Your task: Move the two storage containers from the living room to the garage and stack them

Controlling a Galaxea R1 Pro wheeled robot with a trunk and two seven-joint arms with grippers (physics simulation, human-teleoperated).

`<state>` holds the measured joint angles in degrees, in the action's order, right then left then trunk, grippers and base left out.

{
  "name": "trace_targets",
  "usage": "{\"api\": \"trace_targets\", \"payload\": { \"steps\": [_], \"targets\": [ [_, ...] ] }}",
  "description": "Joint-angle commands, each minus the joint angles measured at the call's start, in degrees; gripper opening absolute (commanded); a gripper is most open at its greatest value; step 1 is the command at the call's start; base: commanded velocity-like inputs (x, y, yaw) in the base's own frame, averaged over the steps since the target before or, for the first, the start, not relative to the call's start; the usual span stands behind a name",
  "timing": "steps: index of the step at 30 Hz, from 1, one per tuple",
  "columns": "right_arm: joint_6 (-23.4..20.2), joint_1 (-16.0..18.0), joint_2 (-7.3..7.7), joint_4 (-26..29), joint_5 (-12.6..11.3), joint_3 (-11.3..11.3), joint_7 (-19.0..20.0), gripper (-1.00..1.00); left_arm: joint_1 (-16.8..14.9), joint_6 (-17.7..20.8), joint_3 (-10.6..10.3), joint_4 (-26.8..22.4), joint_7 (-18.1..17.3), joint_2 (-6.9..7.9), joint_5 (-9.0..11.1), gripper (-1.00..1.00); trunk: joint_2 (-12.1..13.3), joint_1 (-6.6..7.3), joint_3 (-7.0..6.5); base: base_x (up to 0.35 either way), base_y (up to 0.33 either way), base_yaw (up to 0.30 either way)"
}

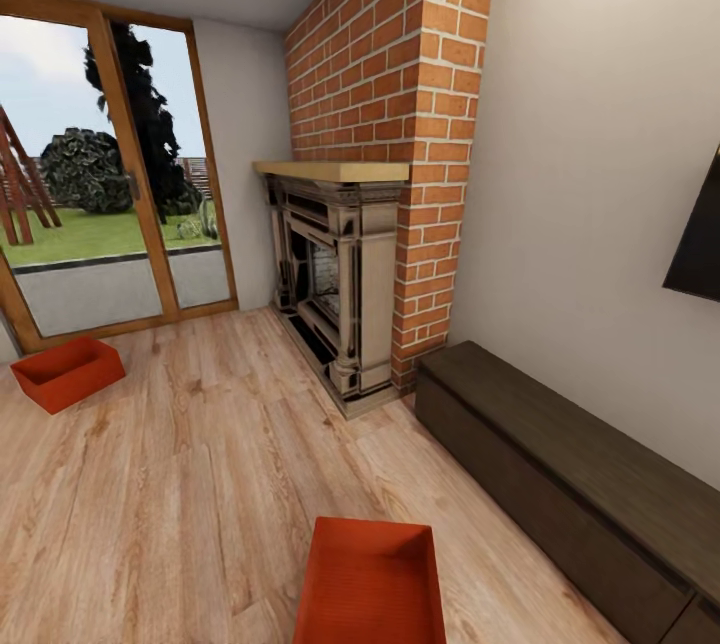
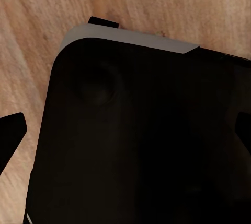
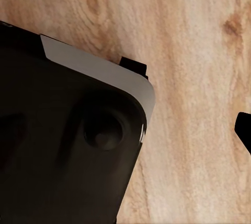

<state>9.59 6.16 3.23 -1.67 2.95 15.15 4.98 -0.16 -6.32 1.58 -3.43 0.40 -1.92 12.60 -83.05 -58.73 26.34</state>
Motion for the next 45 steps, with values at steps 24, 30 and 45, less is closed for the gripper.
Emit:
{"api": "trace_targets", "payload": {
  "steps": [24,30,45],
  "targets": [
    [0.5,0.1,0.19,-0.2,0.2,-0.1,0.1,1.00,0.0,-0.2,0.2,0.0,0.1,-0.02,0.2,1.00,0.0,0.00,0.05,0.000,0.000,-0.059],
    [0.5,0.1,0.06,-0.2,0.2,-0.1,0.1,1.00,0.0,-0.1,0.2,0.0,0.1,-0.02,0.2,1.00,0.0,0.00,0.05,0.000,0.000,-0.032],
    [0.3,0.1,-0.18,-0.2,0.2,-0.2,0.1,1.00,0.0,-0.2,0.0,0.0,0.0,-0.02,0.1,1.00,0.0,0.00,0.34,0.000,0.000,-0.001]
  ]
}}
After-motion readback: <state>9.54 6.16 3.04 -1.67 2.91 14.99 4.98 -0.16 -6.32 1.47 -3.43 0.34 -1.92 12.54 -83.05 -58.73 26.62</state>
